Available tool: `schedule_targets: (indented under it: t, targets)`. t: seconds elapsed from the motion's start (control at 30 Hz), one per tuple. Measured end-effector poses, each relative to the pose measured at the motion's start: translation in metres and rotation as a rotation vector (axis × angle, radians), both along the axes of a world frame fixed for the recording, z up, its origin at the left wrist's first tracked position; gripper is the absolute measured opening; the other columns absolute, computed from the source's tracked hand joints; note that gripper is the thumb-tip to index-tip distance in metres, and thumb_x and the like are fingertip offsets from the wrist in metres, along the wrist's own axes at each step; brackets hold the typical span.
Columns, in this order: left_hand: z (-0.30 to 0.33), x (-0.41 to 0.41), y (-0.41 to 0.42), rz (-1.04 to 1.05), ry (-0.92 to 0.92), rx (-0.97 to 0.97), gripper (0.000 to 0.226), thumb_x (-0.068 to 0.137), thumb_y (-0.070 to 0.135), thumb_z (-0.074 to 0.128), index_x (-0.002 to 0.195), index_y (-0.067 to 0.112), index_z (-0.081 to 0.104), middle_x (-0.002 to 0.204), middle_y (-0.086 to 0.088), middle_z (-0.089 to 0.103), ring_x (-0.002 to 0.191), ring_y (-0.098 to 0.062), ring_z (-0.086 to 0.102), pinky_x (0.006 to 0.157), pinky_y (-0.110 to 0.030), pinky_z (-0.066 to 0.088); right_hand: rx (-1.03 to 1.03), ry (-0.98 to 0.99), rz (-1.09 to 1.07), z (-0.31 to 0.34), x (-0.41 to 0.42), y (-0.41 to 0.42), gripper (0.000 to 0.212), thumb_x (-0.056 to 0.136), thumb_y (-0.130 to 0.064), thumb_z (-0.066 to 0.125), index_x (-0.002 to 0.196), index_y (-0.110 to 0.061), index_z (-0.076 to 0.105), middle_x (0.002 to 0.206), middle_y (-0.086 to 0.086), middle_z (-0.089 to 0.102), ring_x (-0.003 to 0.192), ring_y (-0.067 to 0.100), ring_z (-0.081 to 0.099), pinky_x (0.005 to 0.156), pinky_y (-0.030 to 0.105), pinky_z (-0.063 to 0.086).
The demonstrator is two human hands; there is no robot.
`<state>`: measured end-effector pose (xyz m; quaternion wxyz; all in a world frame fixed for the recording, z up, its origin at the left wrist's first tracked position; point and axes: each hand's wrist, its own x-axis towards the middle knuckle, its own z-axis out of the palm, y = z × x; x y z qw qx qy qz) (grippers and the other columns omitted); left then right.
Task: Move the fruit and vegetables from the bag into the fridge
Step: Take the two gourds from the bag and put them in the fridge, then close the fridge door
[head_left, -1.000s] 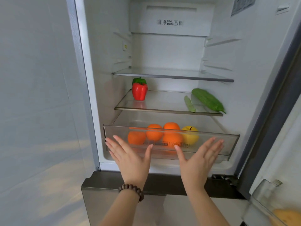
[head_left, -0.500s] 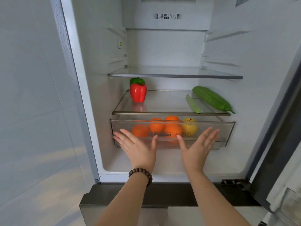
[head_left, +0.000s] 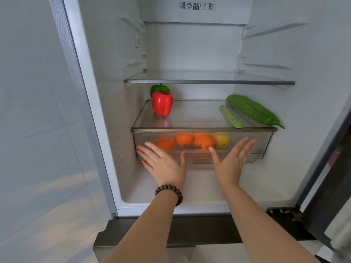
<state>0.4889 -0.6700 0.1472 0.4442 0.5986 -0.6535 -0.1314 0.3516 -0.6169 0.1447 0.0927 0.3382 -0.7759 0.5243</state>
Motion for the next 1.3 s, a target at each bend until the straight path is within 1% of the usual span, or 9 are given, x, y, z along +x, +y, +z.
schedule_targets:
  t: [0.27, 0.47, 0.7, 0.77, 0.9, 1.03, 1.13, 1.2, 1.3]
  targets:
    - [-0.001, 0.023, 0.007, -0.121, -0.056, 0.018, 0.107, 0.082, 0.056, 0.055, 0.147, 0.003, -0.012, 0.154, -0.023, -0.015, 0.144, -0.033, -0.011, 0.117, -0.048, 0.008, 0.138, 0.03, 0.036, 0.008, -0.005, 0.015, 0.106, 0.082, -0.048, 0.061, 0.146, -0.005, -0.011, 0.154, 0.019, -0.019, 0.143, 0.031, -0.015, 0.116, 0.039, 0.001]
    - [0.001, 0.052, 0.012, -0.251, -0.097, 0.033, 0.093, 0.088, 0.047, 0.052, 0.149, 0.009, -0.008, 0.156, -0.017, -0.013, 0.146, -0.029, -0.005, 0.118, -0.046, 0.009, 0.239, 0.078, 0.098, 0.029, -0.008, 0.059, 0.083, 0.089, -0.037, 0.056, 0.148, -0.004, 0.007, 0.157, 0.018, -0.001, 0.145, 0.028, -0.004, 0.119, 0.037, 0.004]
    - [-0.001, 0.046, 0.072, -0.545, -0.115, -0.089, 0.075, 0.088, 0.048, 0.044, 0.149, 0.015, 0.016, 0.157, -0.008, 0.016, 0.146, -0.024, 0.008, 0.118, -0.042, 0.011, 0.202, 0.228, 0.075, 0.04, 0.027, 0.153, 0.055, 0.091, -0.028, 0.053, 0.142, -0.015, 0.035, 0.156, 0.004, 0.017, 0.144, 0.016, 0.014, 0.111, 0.02, 0.011]
    - [-0.002, 0.037, 0.103, -0.652, -0.154, -0.107, 0.069, 0.091, 0.049, 0.04, 0.149, 0.018, 0.018, 0.157, -0.005, 0.019, 0.145, -0.022, 0.011, 0.117, -0.04, 0.011, 0.193, 0.263, 0.081, 0.036, 0.044, 0.185, 0.048, 0.09, -0.026, 0.054, 0.136, -0.015, 0.044, 0.154, 0.002, 0.023, 0.141, 0.017, 0.024, 0.113, 0.025, 0.021]
    - [-0.001, 0.023, 0.168, -0.823, -0.152, -0.127, 0.066, 0.093, 0.049, 0.042, 0.148, 0.02, 0.022, 0.157, -0.005, 0.018, 0.146, -0.02, 0.01, 0.118, -0.039, 0.012, 0.174, 0.321, 0.065, 0.022, 0.076, 0.253, 0.043, 0.09, -0.024, 0.055, 0.132, -0.021, 0.047, 0.152, -0.004, 0.025, 0.142, 0.01, 0.018, 0.111, 0.036, 0.033]
    - [-0.002, 0.022, 0.226, -0.92, -0.198, -0.149, 0.065, 0.093, 0.049, 0.039, 0.149, 0.024, 0.017, 0.158, -0.002, 0.013, 0.146, -0.017, 0.004, 0.119, -0.038, 0.006, 0.16, 0.473, -0.077, 0.022, 0.089, 0.339, 0.041, 0.09, -0.025, 0.049, 0.13, -0.018, 0.049, 0.152, 0.002, 0.027, 0.144, 0.015, 0.016, 0.113, 0.039, 0.028]
    - [-0.006, 0.029, 0.262, -0.949, -0.249, -0.2, 0.064, 0.094, 0.048, 0.037, 0.149, 0.023, 0.017, 0.158, -0.003, 0.013, 0.146, -0.018, 0.004, 0.119, -0.039, 0.006, 0.18, 0.577, -0.232, 0.023, 0.093, 0.419, 0.04, 0.087, -0.019, 0.052, 0.127, -0.012, 0.052, 0.149, 0.01, 0.031, 0.144, 0.024, 0.017, 0.111, 0.052, 0.03]
    - [-0.009, 0.035, 0.286, -0.95, -0.258, -0.208, 0.065, 0.093, 0.047, 0.038, 0.149, 0.021, 0.018, 0.158, -0.004, 0.014, 0.146, -0.018, 0.004, 0.119, -0.04, 0.007, 0.218, 0.628, -0.374, 0.023, 0.091, 0.476, 0.04, 0.086, -0.018, 0.053, 0.125, -0.007, 0.054, 0.146, 0.016, 0.033, 0.143, 0.03, 0.019, 0.112, 0.056, 0.022]
    - [-0.014, 0.046, 0.325, -0.955, -0.262, -0.212, 0.066, 0.093, 0.047, 0.039, 0.149, 0.019, 0.018, 0.158, -0.004, 0.013, 0.146, -0.018, 0.004, 0.119, -0.039, 0.005, 0.288, 0.595, -0.602, 0.024, 0.083, 0.556, 0.043, 0.087, -0.025, 0.052, 0.126, -0.006, 0.051, 0.144, 0.02, 0.035, 0.142, 0.035, 0.018, 0.116, 0.054, 0.012]
